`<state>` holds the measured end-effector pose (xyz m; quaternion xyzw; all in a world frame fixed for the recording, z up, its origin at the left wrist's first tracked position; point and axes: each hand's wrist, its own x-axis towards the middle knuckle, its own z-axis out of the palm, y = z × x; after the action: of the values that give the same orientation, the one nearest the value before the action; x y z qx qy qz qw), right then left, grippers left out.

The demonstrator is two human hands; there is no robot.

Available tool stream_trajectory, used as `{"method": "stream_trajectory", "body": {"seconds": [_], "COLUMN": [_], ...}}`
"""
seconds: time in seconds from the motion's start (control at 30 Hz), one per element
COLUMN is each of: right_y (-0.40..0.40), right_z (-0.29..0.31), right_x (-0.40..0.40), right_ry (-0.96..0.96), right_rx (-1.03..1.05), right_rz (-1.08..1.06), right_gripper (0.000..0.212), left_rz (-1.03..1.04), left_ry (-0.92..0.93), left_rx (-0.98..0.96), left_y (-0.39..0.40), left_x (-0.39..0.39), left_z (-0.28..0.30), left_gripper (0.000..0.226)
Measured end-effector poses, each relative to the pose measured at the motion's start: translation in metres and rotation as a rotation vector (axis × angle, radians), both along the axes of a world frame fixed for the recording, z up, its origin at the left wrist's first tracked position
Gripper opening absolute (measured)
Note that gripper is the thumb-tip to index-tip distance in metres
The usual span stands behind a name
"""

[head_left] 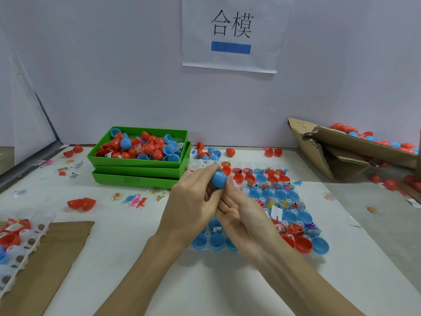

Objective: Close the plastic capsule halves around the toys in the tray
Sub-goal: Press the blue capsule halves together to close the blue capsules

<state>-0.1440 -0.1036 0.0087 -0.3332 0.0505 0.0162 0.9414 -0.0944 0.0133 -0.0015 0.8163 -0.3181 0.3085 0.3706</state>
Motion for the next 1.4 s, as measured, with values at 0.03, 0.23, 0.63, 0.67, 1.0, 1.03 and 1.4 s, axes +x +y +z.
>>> {"method": "stream_trajectory", "body": {"seconds": [0.03, 0.23, 0.63, 0.67, 1.0, 1.03, 1.4], "right_y": [0.001, 0.007, 0.003, 0.002, -0.022, -0.025, -0.019], "right_z": [-0.001, -0.005, 0.004, 0.005, 0.015, 0.014, 0.012], "right_x": [0.000, -0.004, -0.008, -0.008, 0.002, 0.004, 0.006], "right_ry": [0.005, 0.020, 0.039, 0.028, -0.100, -0.098, -0.186], "right_rx": [0.001, -0.047, -0.080, -0.097, -0.085, -0.084, -0.120], "right_rz": [-0.010, -0.079, -0.056, -0.033, 0.192, 0.199, 0.142], "right_gripper": [0.036, 0.034, 0.040, 0.042, 0.036, 0.035, 0.044], "left_rz": [0.016, 0.066, 0.040, 0.048, -0.151, -0.174, -0.337], "left_ry": [-0.014, -0.123, -0.142, -0.144, 0.132, 0.143, 0.264], "left_rx": [0.026, 0.156, 0.048, 0.033, -0.157, -0.146, -0.274], "left_y": [0.000, 0.000, -0.003, -0.002, -0.004, -0.004, -0.009], "left_x": [0.000, 0.002, 0.002, 0.003, 0.002, 0.003, -0.003], "left_z": [0.000, -0.004, -0.003, -0.002, 0.004, 0.004, 0.007], "left_gripper": [0.041, 0.042, 0.030, 0.030, 0.048, 0.047, 0.039]}}
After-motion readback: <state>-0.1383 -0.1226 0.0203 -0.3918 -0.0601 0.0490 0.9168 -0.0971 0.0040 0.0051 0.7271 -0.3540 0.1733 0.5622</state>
